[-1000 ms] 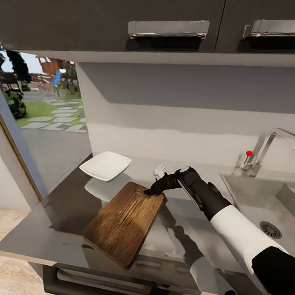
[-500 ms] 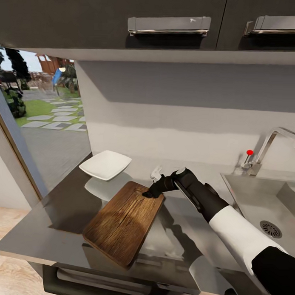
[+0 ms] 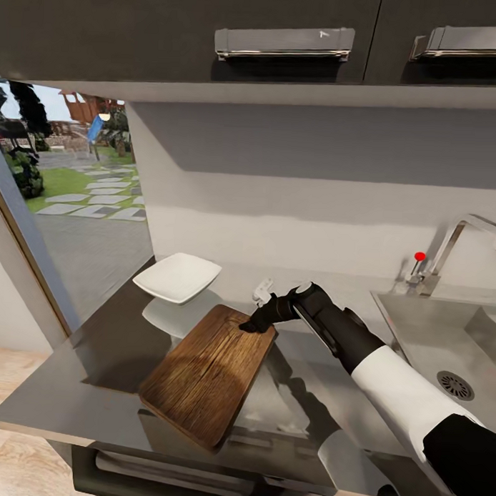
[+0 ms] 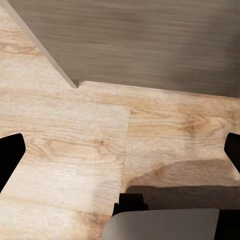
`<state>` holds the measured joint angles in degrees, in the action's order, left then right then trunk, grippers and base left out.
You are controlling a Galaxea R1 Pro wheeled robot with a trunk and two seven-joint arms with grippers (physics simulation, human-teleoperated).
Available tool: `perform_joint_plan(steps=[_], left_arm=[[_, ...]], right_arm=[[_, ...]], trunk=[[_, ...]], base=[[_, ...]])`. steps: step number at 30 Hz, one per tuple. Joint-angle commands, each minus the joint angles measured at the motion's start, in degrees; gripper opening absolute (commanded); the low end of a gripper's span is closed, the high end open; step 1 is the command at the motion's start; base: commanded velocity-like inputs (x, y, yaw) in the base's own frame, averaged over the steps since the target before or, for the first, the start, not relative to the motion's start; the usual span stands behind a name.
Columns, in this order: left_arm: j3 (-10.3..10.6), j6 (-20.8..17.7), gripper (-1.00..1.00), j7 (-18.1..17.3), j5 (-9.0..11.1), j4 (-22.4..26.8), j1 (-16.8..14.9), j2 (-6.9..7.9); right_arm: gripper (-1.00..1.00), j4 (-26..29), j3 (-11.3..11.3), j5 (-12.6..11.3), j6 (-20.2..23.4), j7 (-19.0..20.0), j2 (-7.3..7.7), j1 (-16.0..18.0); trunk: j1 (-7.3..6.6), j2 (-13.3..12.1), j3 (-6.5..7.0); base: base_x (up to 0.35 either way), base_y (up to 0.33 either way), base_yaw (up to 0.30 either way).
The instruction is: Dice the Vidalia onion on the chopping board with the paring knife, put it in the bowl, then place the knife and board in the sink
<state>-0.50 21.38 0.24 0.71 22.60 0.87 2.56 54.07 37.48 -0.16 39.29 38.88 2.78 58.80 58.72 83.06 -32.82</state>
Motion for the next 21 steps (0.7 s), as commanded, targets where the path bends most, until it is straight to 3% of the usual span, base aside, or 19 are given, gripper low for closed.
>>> perform_joint_plan(steps=[1,5,6,21], left_arm=[[0.0,0.1,1.00,0.0,0.1,0.1,0.0,-0.01],[0.0,0.1,1.00,0.0,0.1,0.1,0.0,-0.01],[0.0,0.1,1.00,0.0,0.1,0.1,0.0,-0.01],[0.0,0.1,1.00,0.0,0.0,0.1,0.0,-0.01]], right_arm=[[1.00,-0.6,0.2,0.8,0.2,0.2,0.03,0.0],[1.00,-0.6,0.2,0.8,0.2,0.2,0.03,0.0],[-1.00,-0.6,0.2,0.8,0.2,0.2,0.03,0.0],[-1.00,-0.6,0.2,0.8,0.2,0.3,0.10,0.0]], trunk=[[0.01,0.0,-0.06],[0.01,0.0,-0.06],[0.01,0.0,-0.06],[0.01,0.0,-0.06]], base=[[0.000,0.000,0.000],[0.000,0.000,0.000],[0.000,0.000,0.000],[0.000,0.000,0.000]])
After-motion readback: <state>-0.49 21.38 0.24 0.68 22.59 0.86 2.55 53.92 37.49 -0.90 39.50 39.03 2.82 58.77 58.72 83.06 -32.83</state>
